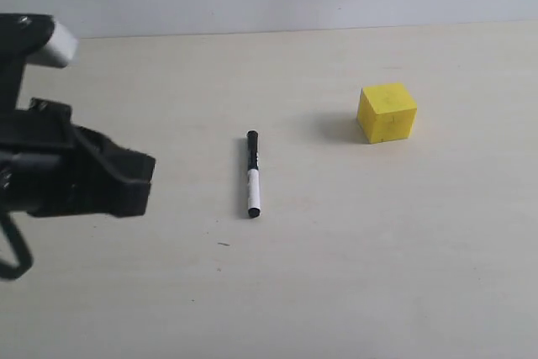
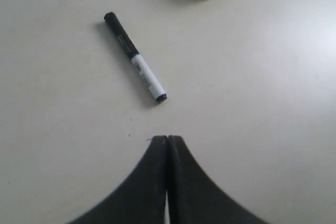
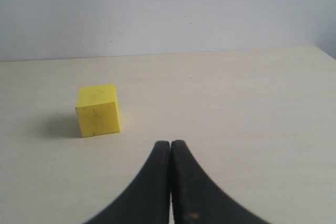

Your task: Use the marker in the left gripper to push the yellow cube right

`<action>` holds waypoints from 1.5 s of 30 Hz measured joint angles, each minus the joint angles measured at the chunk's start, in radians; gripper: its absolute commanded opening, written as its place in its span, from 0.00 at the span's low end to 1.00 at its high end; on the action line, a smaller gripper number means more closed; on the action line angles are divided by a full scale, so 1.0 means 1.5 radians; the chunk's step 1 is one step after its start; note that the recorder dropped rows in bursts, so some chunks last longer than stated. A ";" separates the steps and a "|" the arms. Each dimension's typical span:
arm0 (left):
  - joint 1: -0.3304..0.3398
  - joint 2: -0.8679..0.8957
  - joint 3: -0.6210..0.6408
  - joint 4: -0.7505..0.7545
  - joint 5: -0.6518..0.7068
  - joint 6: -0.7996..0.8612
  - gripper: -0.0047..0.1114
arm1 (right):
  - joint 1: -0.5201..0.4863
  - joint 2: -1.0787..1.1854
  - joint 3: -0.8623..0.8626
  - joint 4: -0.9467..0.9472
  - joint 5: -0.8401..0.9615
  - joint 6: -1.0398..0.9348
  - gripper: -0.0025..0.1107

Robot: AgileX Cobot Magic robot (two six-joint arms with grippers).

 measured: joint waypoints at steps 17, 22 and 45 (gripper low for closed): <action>0.022 -0.111 0.055 0.014 -0.012 0.048 0.04 | 0.000 0.000 0.000 0.000 0.000 0.000 0.02; 0.133 -0.205 0.088 0.017 -0.054 0.065 0.04 | 0.000 0.000 0.000 0.000 0.000 0.000 0.02; 0.343 -0.681 0.326 0.018 -0.064 0.109 0.04 | 0.000 0.000 0.000 0.000 0.000 0.000 0.02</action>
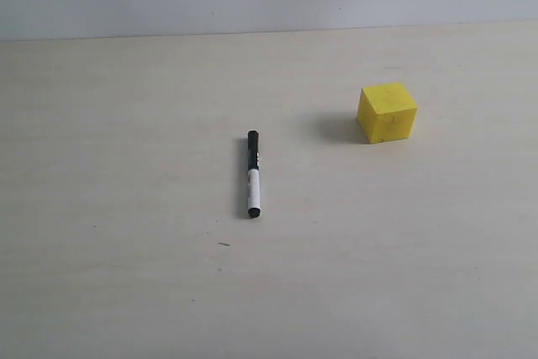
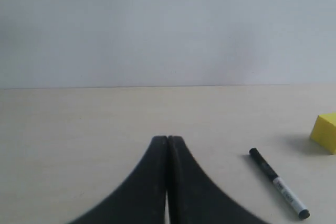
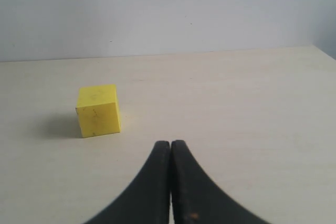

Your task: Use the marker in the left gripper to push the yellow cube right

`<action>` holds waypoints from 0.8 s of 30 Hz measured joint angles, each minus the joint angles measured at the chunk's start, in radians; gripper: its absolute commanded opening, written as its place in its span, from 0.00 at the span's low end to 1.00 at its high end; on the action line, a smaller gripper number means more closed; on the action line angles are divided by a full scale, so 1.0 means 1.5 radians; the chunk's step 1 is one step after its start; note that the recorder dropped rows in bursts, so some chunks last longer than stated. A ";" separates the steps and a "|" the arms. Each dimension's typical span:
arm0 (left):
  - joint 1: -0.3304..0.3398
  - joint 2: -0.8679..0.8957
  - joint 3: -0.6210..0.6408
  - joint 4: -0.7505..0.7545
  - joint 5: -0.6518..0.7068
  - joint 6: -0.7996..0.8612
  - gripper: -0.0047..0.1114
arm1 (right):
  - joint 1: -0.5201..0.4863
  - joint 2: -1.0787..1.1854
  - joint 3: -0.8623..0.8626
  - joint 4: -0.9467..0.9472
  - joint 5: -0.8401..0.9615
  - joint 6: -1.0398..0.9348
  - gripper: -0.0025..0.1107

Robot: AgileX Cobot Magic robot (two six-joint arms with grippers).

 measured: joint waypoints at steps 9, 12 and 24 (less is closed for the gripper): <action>0.024 -0.034 0.067 0.000 0.000 0.019 0.04 | 0.000 0.000 0.000 0.000 0.000 0.000 0.02; 0.024 -0.044 0.070 0.001 0.030 0.021 0.04 | 0.000 0.000 0.000 0.000 0.000 0.000 0.02; 0.024 -0.044 0.070 -0.004 0.087 0.022 0.04 | 0.000 0.000 0.000 0.000 0.000 0.000 0.02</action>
